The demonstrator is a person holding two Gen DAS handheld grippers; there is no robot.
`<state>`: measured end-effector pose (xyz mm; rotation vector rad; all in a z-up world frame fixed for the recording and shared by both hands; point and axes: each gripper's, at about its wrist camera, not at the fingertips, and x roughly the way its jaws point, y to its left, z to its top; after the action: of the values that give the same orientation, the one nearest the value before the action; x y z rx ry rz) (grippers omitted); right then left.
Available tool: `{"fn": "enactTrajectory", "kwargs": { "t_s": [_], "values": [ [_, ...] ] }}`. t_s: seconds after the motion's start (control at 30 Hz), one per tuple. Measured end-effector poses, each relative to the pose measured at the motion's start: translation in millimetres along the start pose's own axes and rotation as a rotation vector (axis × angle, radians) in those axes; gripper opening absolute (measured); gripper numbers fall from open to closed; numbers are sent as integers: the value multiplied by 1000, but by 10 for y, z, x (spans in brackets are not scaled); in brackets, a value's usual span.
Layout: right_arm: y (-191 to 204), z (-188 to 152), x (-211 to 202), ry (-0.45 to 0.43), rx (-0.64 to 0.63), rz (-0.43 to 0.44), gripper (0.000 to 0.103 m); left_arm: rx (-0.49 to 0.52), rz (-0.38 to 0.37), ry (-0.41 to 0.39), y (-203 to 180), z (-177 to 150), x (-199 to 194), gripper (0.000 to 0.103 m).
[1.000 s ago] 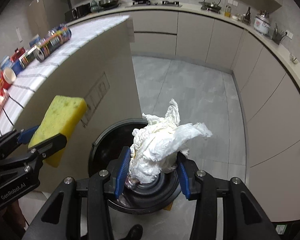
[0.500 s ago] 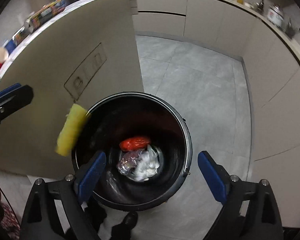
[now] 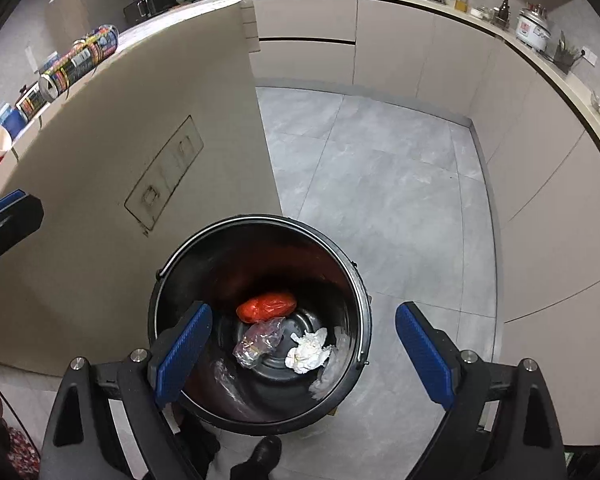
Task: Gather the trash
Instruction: 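Carry sponge and tissue over the bin and open both tools to drop them, then grasp the red paper cup with the left tool while the right tool grasps the spray can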
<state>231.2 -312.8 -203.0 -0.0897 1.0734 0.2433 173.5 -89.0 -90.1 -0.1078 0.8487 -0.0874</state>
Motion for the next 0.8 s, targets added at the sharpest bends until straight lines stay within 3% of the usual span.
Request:
{"fn": "enactTrajectory", "kwargs": {
  "t_s": [0.23,0.43,0.8],
  "values": [
    [78,147,-185,-61,22,4,95,16,1,-77,24,179,-266,86],
    [371,385,-454,-144,-11,27,95,-17,53,-142,347,286,-546,86],
    [1601,794,-747,-243,-159,119,95,-112,175,-194,1367,257,-976,86]
  ]
}}
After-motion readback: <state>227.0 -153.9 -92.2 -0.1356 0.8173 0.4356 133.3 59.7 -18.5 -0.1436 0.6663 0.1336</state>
